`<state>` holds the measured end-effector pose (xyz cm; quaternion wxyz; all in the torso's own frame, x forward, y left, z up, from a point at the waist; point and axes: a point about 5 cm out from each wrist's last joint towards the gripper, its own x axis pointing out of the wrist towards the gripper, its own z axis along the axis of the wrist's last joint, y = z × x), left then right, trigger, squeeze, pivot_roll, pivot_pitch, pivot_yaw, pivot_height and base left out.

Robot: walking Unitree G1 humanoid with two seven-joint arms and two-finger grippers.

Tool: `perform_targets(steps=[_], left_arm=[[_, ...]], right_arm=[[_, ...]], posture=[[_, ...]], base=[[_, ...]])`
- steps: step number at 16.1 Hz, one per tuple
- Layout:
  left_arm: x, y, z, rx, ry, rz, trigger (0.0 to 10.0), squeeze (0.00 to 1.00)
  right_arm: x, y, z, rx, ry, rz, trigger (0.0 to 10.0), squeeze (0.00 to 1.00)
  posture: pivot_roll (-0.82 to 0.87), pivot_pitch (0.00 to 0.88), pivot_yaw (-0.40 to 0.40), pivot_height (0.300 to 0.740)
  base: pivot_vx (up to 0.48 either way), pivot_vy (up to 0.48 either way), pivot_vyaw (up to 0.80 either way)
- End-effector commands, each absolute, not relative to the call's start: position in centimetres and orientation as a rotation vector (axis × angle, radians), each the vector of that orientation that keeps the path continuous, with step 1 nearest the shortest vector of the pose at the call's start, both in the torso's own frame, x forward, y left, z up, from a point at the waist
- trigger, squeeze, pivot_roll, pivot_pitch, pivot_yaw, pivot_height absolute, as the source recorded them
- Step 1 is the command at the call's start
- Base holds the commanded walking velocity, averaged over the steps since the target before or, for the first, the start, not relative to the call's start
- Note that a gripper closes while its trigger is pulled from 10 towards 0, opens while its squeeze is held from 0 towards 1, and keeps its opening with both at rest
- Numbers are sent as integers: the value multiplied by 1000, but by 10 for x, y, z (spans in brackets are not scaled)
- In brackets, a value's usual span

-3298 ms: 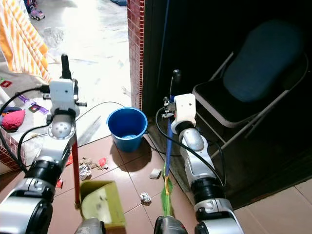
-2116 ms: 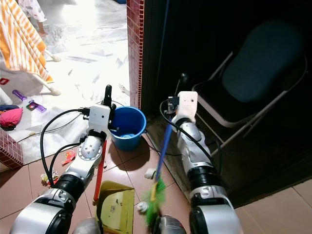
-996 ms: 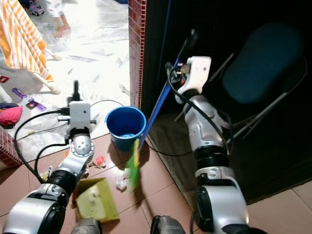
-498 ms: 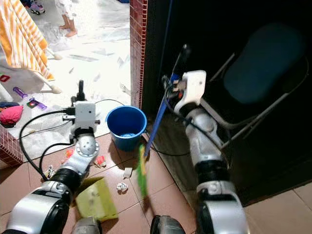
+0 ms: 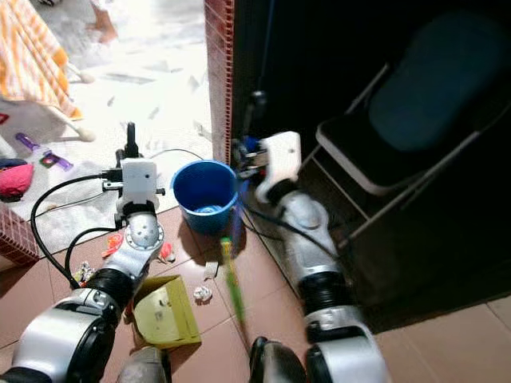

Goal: Sweep floor

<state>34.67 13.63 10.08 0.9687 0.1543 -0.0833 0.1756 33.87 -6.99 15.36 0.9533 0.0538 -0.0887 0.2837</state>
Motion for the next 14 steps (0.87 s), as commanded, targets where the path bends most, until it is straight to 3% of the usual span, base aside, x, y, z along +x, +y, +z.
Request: perform_targets(steps=[1,3,6,14], left_arm=[[347,133,97,308,-135,338,10000,0],[347,129,97,306,-135,325,10000,0],[348,118,97,278,-131,287,10000,0],[351,129,99,232,-107,311,10000,0]], right_arm=[[334,-56,164,162,-230,634,10000,0],[328,-46,163,186,-232,661,10000,0],[318,-34,162,403,-164,698,10000,0],[333,-63,212,476,-228,758,10000,0]], posture=[[-104,228,-27,740],[-105,228,-27,740],[-108,208,-38,740],[-114,114,-77,740]], base=[[0,0,0],[0,0,0],[0,0,0],[0,0,0]])
